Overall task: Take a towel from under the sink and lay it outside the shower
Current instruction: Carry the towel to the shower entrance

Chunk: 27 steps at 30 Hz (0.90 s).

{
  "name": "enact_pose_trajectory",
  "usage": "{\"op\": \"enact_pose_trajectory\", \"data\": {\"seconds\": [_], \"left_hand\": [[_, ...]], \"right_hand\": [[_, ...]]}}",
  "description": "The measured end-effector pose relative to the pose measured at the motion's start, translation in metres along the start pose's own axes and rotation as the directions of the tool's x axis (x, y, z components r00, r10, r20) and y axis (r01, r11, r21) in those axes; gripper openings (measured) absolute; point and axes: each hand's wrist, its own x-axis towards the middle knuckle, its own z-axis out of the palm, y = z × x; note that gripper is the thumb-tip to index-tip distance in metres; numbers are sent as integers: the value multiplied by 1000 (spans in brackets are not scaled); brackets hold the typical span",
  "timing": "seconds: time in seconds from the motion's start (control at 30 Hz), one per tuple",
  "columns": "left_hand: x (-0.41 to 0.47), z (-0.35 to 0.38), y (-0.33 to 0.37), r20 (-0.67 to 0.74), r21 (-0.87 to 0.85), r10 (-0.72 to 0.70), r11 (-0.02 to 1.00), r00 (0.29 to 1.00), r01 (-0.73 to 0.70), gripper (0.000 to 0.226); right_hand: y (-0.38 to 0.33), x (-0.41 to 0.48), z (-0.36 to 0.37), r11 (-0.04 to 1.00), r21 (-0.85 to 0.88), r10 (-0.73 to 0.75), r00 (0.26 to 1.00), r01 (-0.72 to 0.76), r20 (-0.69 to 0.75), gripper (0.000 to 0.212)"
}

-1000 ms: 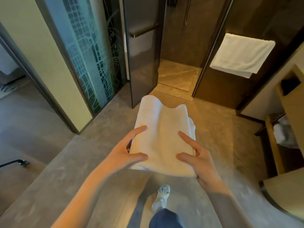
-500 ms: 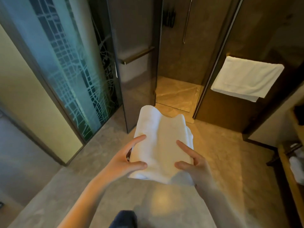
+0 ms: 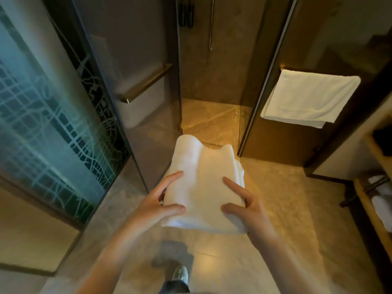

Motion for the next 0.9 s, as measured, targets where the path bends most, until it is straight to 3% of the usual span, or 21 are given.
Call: {"op": "enact_pose_trajectory", "data": {"seconds": [0.4,0.63,0.9], "left_hand": [[171,-51,47,175,11,50,999,983,-53,76],[261,-26,50,203,14,28,999,979,-32,77],[371,34,54,138,-11,-27,1000,990,29,76]], "right_hand": [[-45,134,0,999,-35,9,991,-13,-131,60],[-49,216,-55,996,-90,13,994,-23,-111,61],[-52,328,-139,990,-136,30,998,-36,-47,61]]}}
